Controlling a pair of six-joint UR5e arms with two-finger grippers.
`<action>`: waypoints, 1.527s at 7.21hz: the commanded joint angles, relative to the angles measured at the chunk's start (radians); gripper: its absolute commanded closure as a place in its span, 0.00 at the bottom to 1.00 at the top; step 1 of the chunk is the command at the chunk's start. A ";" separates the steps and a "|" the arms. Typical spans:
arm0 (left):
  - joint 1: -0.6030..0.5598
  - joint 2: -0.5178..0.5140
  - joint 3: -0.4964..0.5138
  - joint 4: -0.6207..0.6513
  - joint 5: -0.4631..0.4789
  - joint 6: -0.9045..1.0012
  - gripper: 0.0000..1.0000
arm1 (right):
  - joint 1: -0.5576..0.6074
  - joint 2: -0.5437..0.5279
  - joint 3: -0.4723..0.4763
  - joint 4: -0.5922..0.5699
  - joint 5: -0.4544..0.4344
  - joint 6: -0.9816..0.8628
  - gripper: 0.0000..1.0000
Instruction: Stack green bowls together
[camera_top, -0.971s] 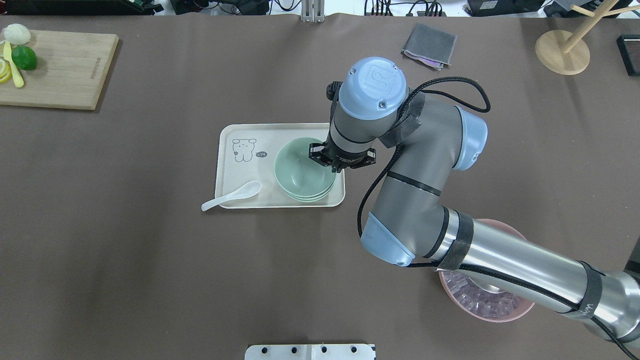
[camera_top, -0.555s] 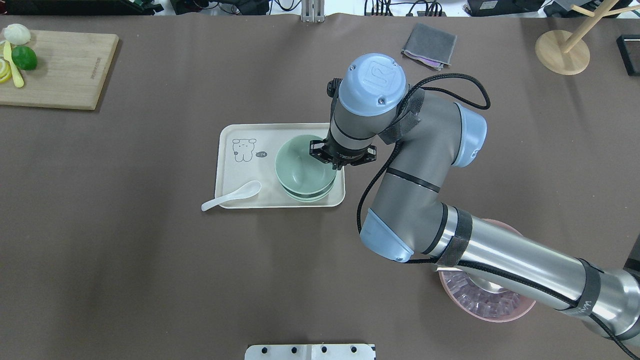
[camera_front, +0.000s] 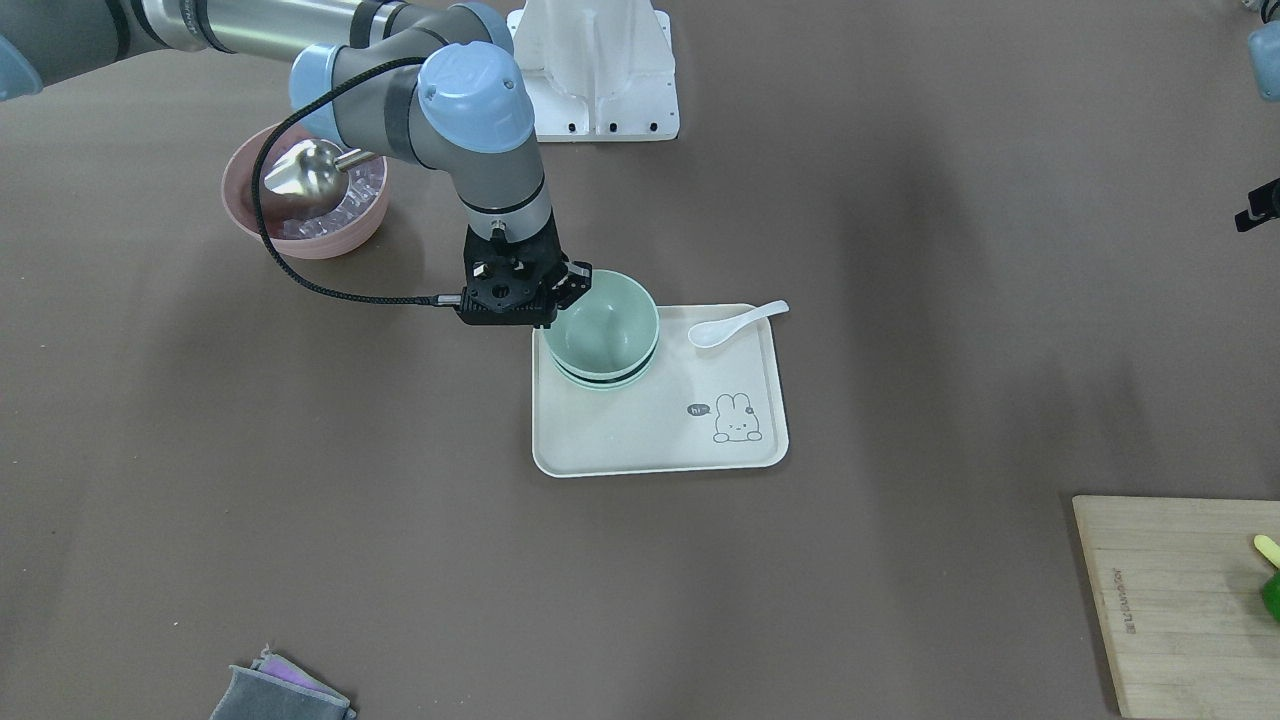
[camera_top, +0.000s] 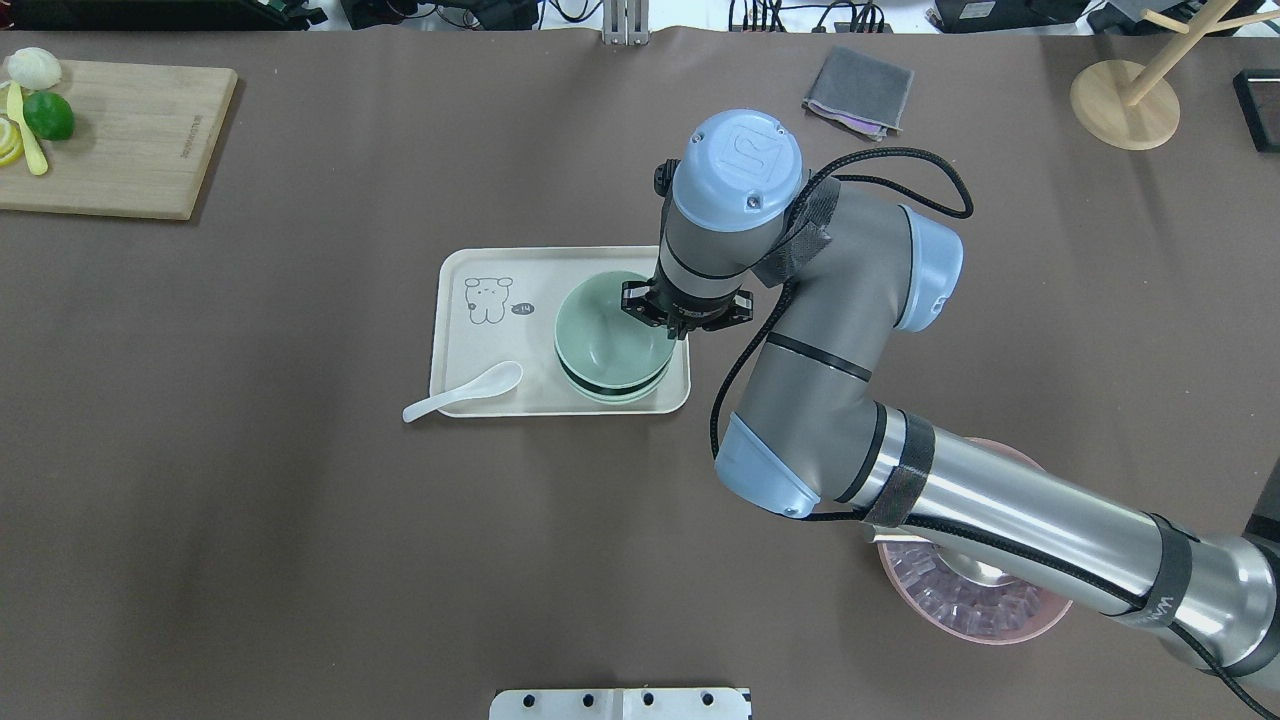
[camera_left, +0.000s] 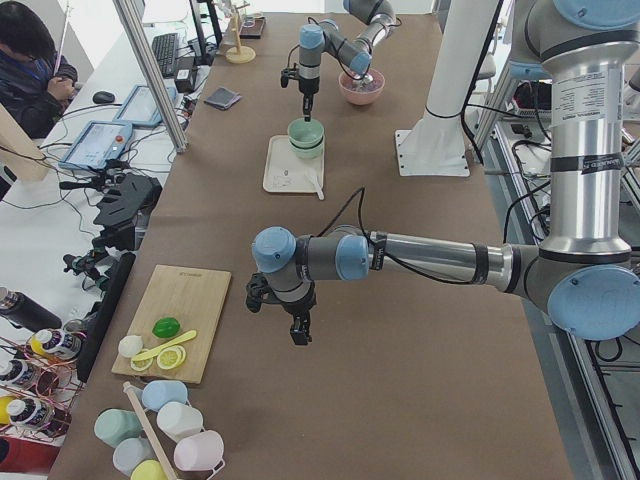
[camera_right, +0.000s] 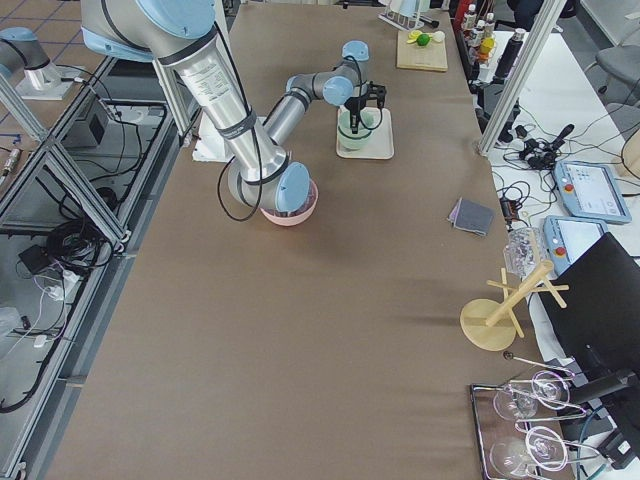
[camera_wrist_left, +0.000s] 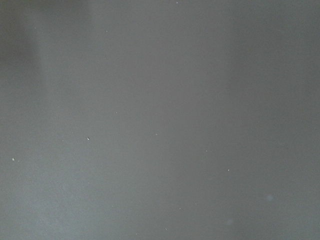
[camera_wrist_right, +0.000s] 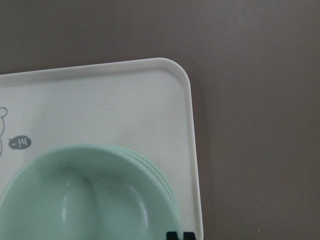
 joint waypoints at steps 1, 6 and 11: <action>0.000 0.000 0.001 0.000 0.000 -0.002 0.02 | -0.001 0.003 -0.008 0.001 0.000 0.000 1.00; 0.000 0.000 0.001 -0.001 0.000 0.000 0.02 | -0.007 0.006 -0.009 0.000 0.000 0.001 1.00; 0.000 0.000 0.001 0.000 0.000 0.000 0.02 | -0.017 0.006 -0.011 0.000 -0.002 -0.019 1.00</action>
